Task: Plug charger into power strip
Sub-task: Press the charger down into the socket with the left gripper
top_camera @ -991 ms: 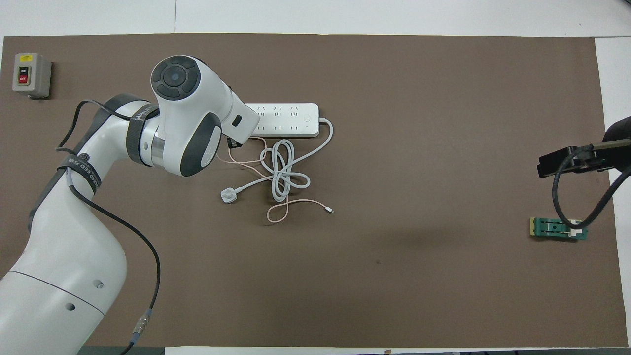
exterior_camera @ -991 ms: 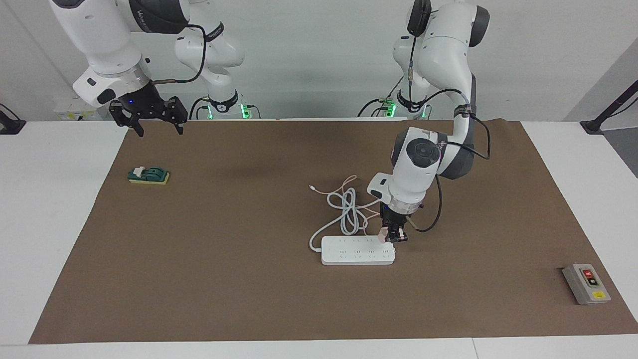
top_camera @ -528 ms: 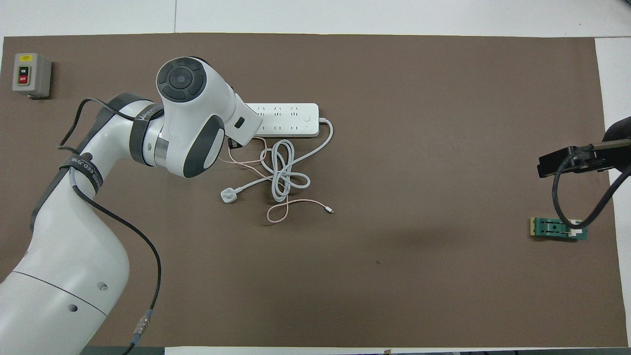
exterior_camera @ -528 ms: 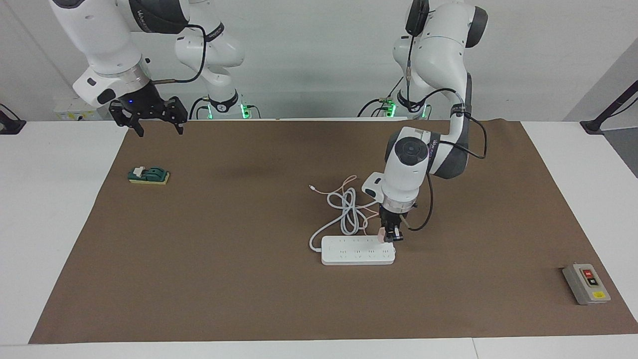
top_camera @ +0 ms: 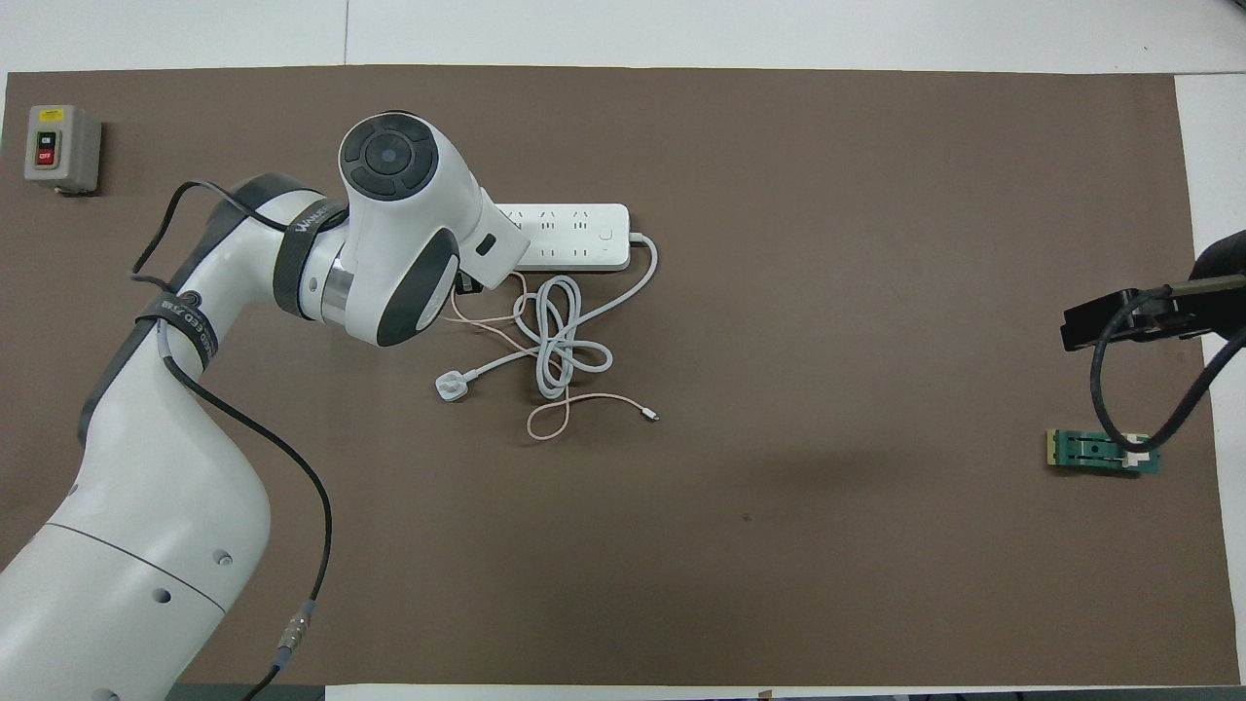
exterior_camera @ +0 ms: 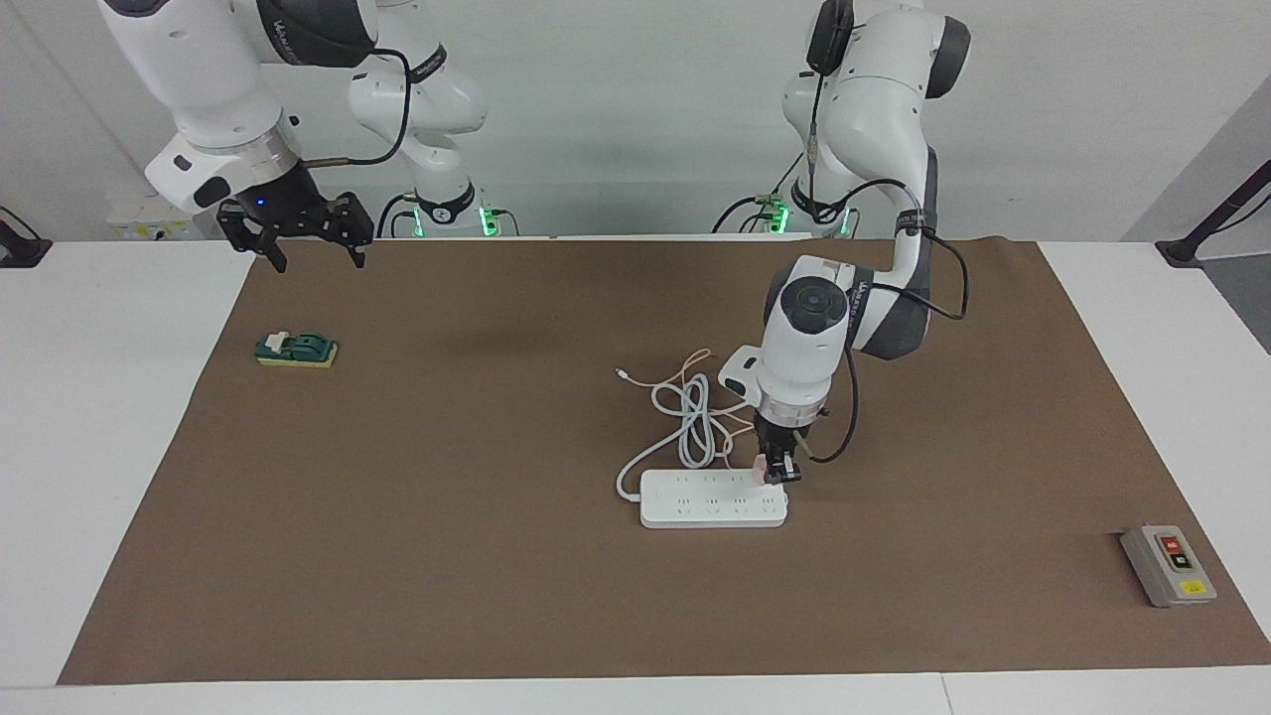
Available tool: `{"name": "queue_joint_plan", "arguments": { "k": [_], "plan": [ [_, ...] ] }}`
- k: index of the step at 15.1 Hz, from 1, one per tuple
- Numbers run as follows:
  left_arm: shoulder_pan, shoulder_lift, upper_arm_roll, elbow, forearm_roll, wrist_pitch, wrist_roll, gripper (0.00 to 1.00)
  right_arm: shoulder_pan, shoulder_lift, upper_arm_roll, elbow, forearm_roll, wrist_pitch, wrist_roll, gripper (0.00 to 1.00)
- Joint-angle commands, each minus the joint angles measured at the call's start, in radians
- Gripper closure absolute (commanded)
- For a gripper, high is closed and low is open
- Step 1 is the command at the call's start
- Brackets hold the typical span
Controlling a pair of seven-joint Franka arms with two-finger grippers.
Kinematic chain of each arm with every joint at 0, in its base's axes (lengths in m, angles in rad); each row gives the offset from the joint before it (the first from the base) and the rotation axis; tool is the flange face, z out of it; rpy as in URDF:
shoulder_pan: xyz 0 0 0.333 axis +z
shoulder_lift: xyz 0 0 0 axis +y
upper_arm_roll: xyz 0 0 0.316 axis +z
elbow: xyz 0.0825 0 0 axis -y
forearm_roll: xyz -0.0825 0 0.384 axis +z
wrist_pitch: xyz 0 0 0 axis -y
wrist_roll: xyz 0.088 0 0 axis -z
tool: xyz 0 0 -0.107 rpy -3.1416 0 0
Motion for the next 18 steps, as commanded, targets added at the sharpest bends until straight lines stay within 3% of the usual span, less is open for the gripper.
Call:
{"name": "queue_joint_plan", "arguments": {
  "k": [1,5,10,18],
  "plan": [
    [0.037,0.046,-0.002,0.053,0.003,-0.079,0.024,1.00,-0.008,-0.003,0.010,-0.005,-0.003,-0.001,0.018,0.00],
    [0.028,0.094,-0.004,0.069,-0.013,-0.077,0.024,1.00,-0.008,-0.003,0.010,-0.005,-0.001,-0.001,0.018,0.00],
    [0.030,0.098,0.000,0.058,-0.013,0.002,0.057,1.00,-0.008,-0.003,0.010,-0.005,-0.001,-0.001,0.017,0.00],
    [-0.001,0.103,0.004,0.061,0.007,0.009,0.056,1.00,-0.008,-0.003,0.010,-0.005,-0.001,-0.001,0.018,0.00]
  ]
}}
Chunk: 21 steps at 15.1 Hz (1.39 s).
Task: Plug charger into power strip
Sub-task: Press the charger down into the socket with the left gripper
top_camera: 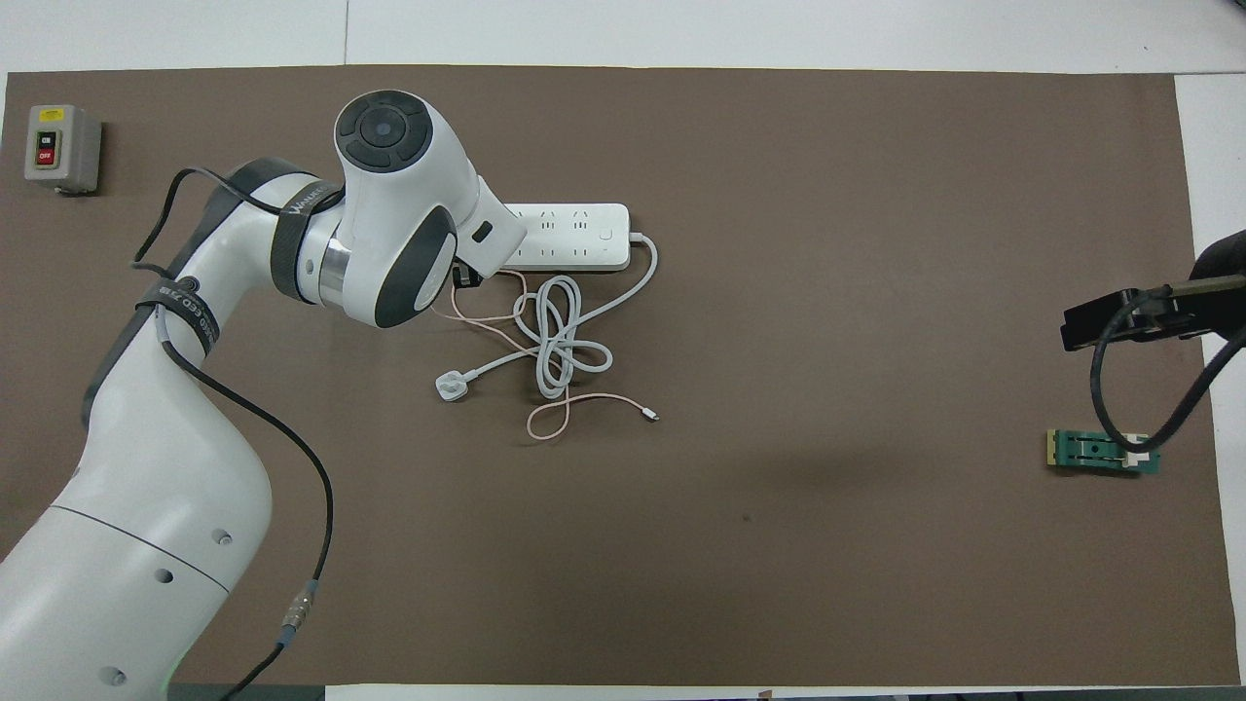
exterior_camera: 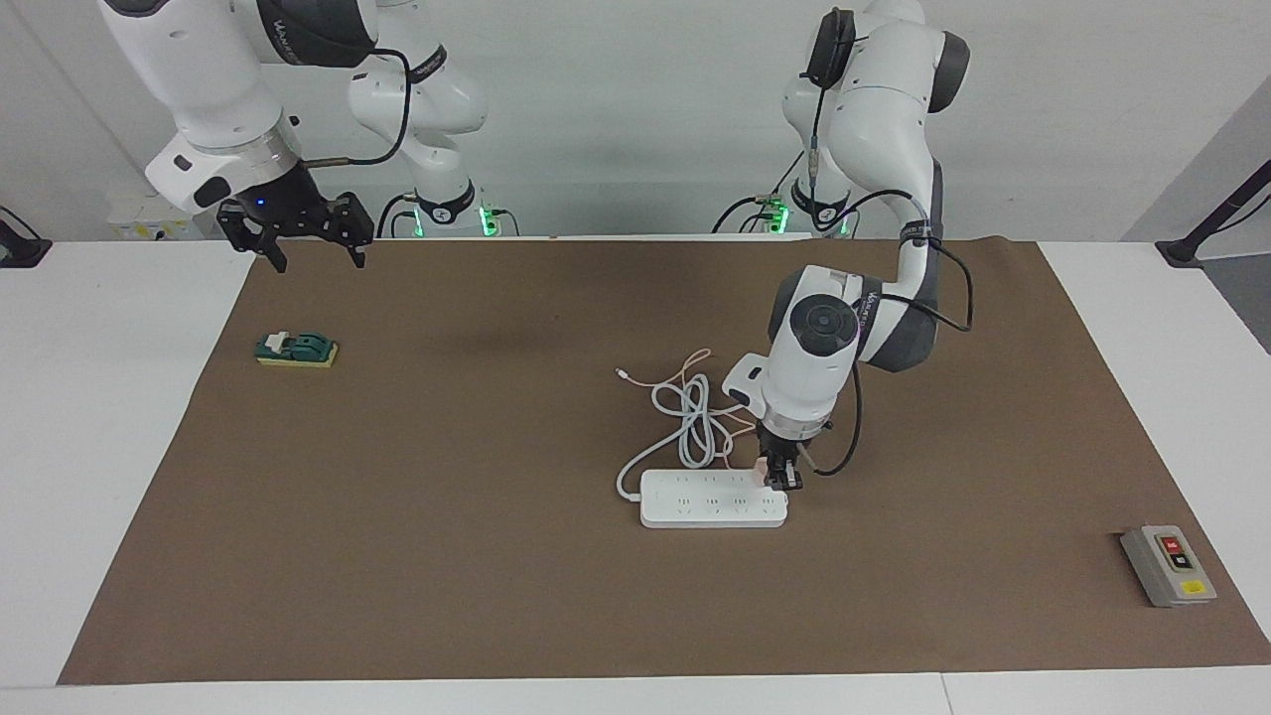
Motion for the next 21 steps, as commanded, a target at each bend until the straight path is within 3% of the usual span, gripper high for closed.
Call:
{"name": "queue_joint_plan", "arguments": {
  "k": [1,4,15,21],
  "plan": [
    [-0.010,0.066,0.014,-0.002,0.034,0.064,0.010,1.00,-0.008,-0.003,0.010,-0.005,-0.001,-0.001,0.018,0.00],
    [-0.001,0.093,0.012,0.049,0.042,0.001,0.013,1.00,-0.008,-0.003,0.010,-0.005,-0.003,-0.001,0.018,0.00],
    [0.021,0.104,0.008,0.061,0.034,-0.003,0.020,1.00,-0.008,-0.003,0.010,-0.003,-0.001,-0.001,0.018,0.00],
    [0.051,0.133,0.006,0.086,-0.039,-0.027,0.057,1.00,-0.008,-0.002,0.008,-0.003,-0.003,-0.001,0.018,0.00]
  ]
}}
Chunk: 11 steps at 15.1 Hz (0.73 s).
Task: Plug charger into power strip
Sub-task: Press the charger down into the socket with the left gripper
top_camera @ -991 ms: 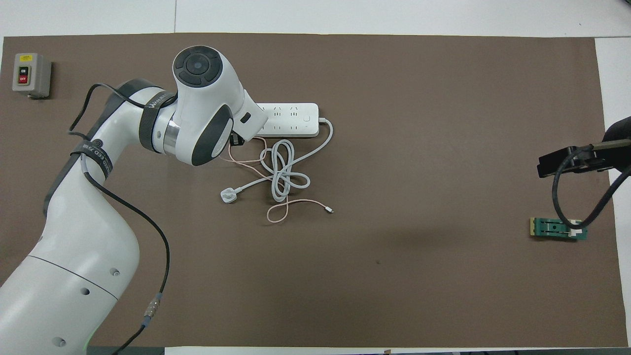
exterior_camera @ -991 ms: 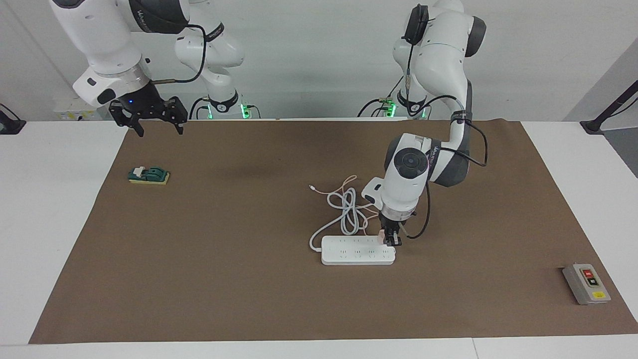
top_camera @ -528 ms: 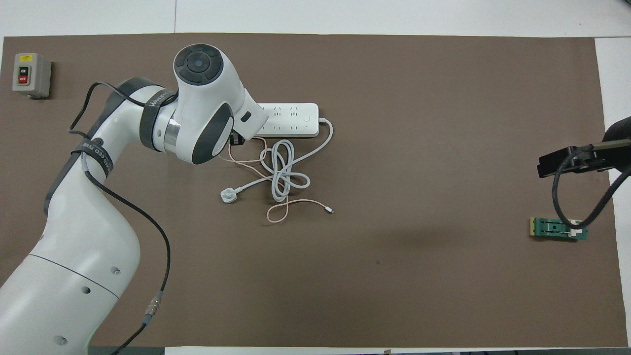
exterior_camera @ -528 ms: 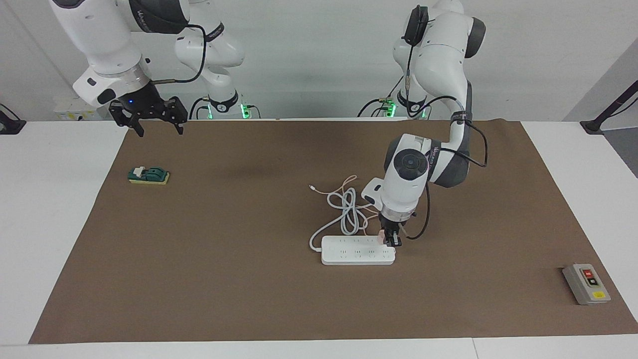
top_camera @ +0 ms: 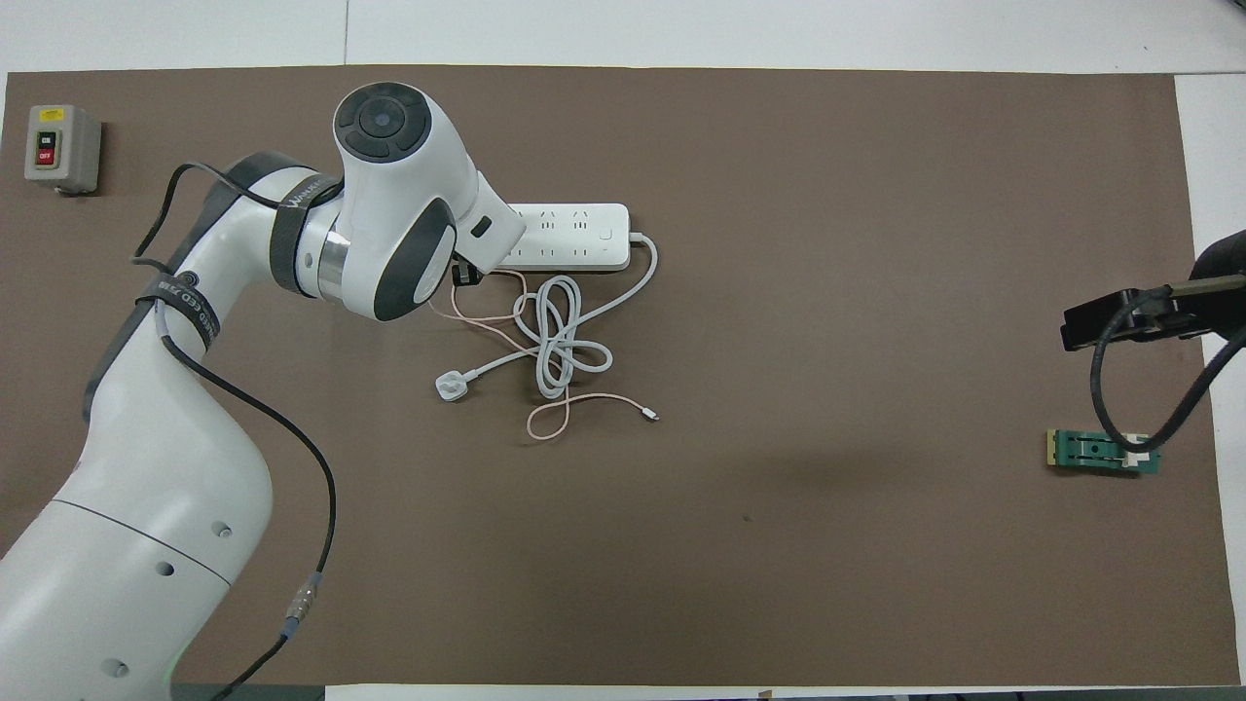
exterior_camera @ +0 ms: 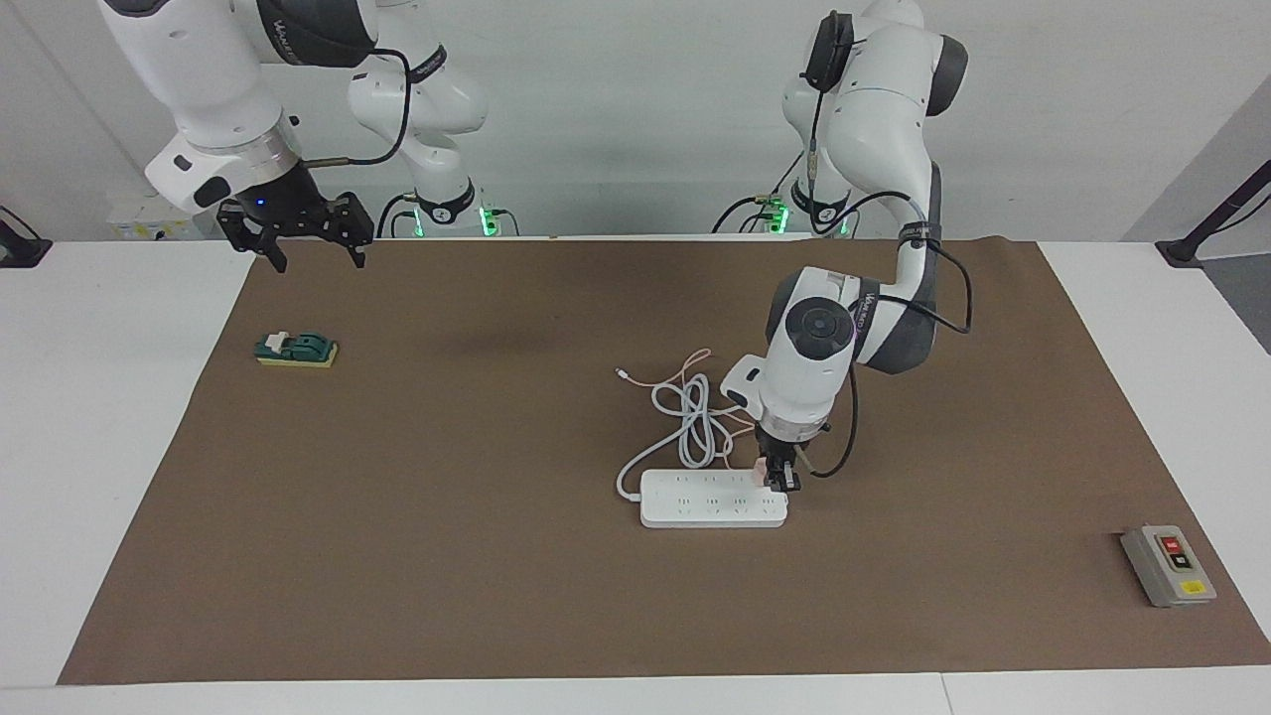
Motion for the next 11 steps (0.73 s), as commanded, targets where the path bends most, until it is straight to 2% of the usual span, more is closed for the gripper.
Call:
{"name": "queue_joint_plan", "arguments": {
  "k": [1,7,11],
  "plan": [
    [0.054,0.110,0.010,0.041,-0.052,0.022,0.048,1.00,-0.008,-0.002,0.010,-0.003,-0.003,-0.001,0.018,0.00],
    [0.053,0.107,0.014,0.021,-0.075,0.092,0.125,1.00,-0.008,-0.002,0.010,-0.003,-0.003,-0.001,0.018,0.00],
    [-0.019,0.103,0.019,0.018,0.040,0.084,0.093,1.00,-0.008,-0.003,0.010,-0.003,-0.003,-0.001,0.018,0.00]
  ]
}}
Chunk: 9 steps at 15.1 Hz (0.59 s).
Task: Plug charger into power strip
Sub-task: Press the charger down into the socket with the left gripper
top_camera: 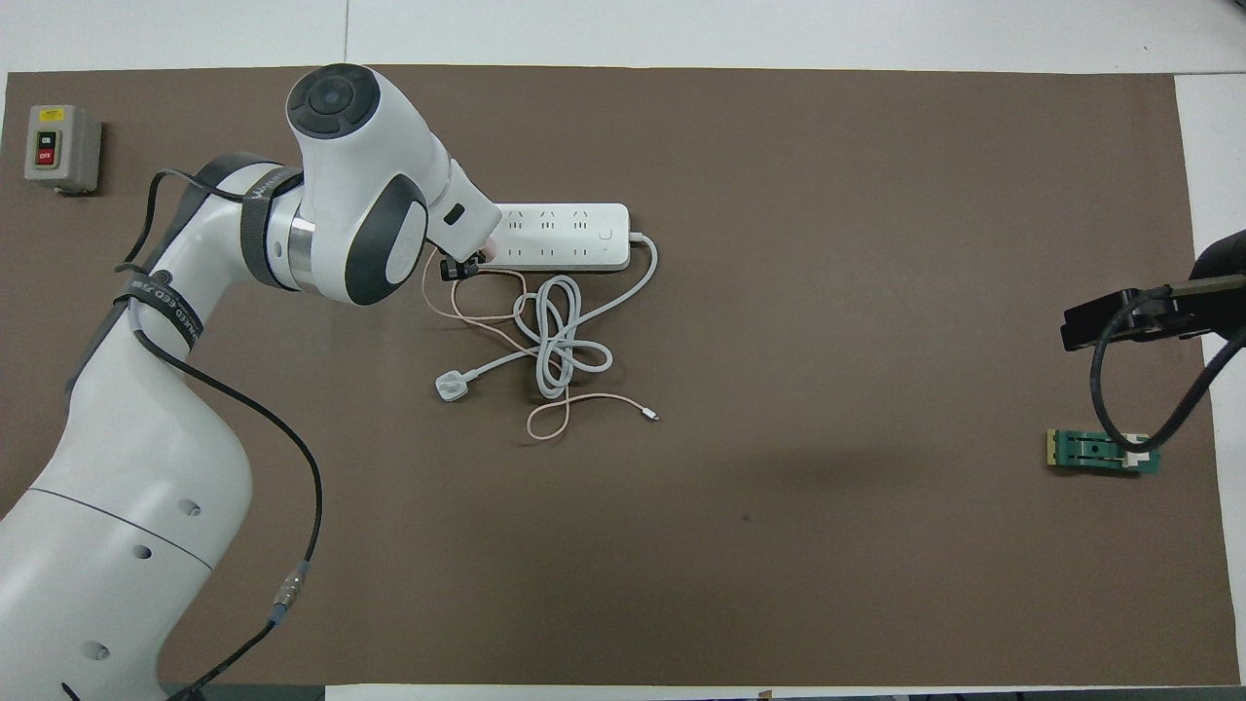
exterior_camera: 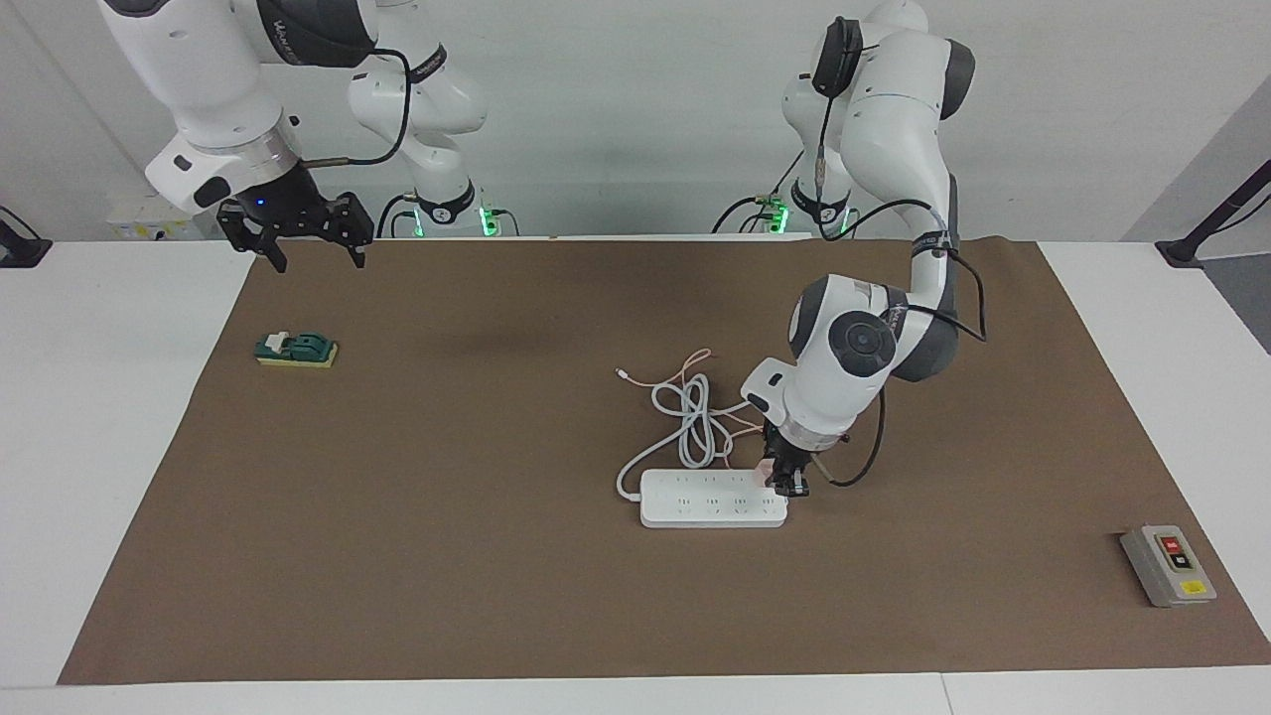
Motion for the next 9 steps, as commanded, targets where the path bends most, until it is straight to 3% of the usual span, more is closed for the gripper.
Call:
{"name": "queue_joint_plan", "arguments": {
  "k": [1,9],
  "plan": [
    [-0.039,0.092,0.026,0.008,0.098,0.088,-0.017,1.00,-0.008,-0.003,0.010,-0.003,-0.003,-0.001,0.018,0.00],
    [-0.027,0.092,0.023,-0.012,0.118,0.103,-0.049,1.00,-0.008,-0.003,0.010,-0.003,-0.003,-0.001,0.018,0.00]
  ]
}}
